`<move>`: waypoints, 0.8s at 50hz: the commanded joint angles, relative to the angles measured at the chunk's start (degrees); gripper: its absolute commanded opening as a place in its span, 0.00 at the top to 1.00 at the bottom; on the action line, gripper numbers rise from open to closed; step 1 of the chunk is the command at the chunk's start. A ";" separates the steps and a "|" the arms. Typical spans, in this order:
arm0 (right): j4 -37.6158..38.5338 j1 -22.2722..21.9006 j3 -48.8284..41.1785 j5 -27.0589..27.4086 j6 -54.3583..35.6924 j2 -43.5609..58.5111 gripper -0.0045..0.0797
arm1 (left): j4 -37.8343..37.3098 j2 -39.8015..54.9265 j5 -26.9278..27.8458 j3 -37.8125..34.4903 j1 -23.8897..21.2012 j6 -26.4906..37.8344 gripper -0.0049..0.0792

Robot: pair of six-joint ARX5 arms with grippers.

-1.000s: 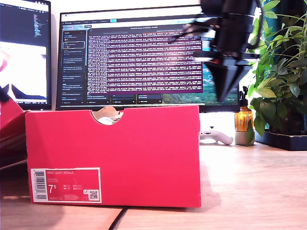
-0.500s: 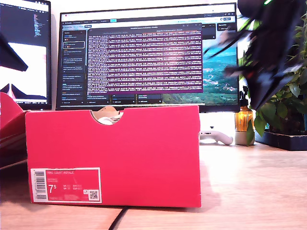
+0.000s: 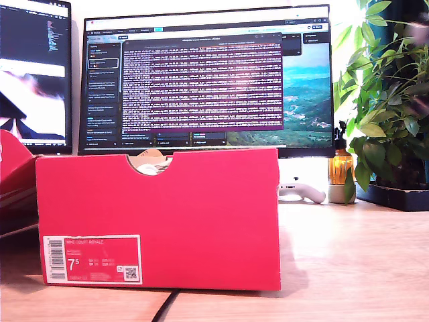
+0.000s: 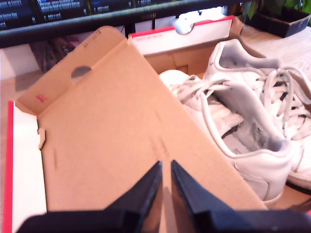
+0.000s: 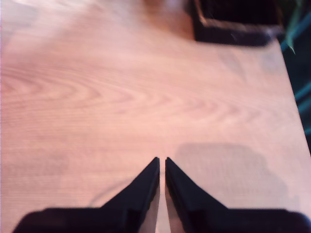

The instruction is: Pack the white shoes by picking the first shoe and placing it inside the red shoebox, left side, then picking and rotating the second shoe and placing it in the shoebox

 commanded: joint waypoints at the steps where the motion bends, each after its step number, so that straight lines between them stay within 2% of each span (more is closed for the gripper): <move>1: 2.36 -0.55 -1.66 0.00 0.55 -3.10 0.95 | 1.92 -1.25 0.17 -1.73 0.02 -0.42 0.89; 6: 6.01 -0.66 -4.11 0.02 3.63 -6.73 0.95 | 2.95 -2.34 0.15 -3.54 0.15 -1.62 0.89; 13: 11.82 0.13 -7.85 0.46 2.32 -10.64 0.95 | 4.61 -6.80 -1.05 -6.38 0.15 -1.95 0.89; 23: 21.90 0.20 -14.45 3.45 5.25 -13.92 0.95 | 5.51 -16.81 -10.93 -10.36 0.15 -4.63 0.89; 36: 33.99 2.99 -26.21 6.58 7.08 -15.39 0.95 | 5.66 -27.74 -14.34 -17.53 0.15 -6.49 0.89; 40: 35.30 3.82 -28.48 6.64 7.32 -15.39 0.95 | 5.35 -29.79 -16.04 -19.47 0.17 -6.78 0.89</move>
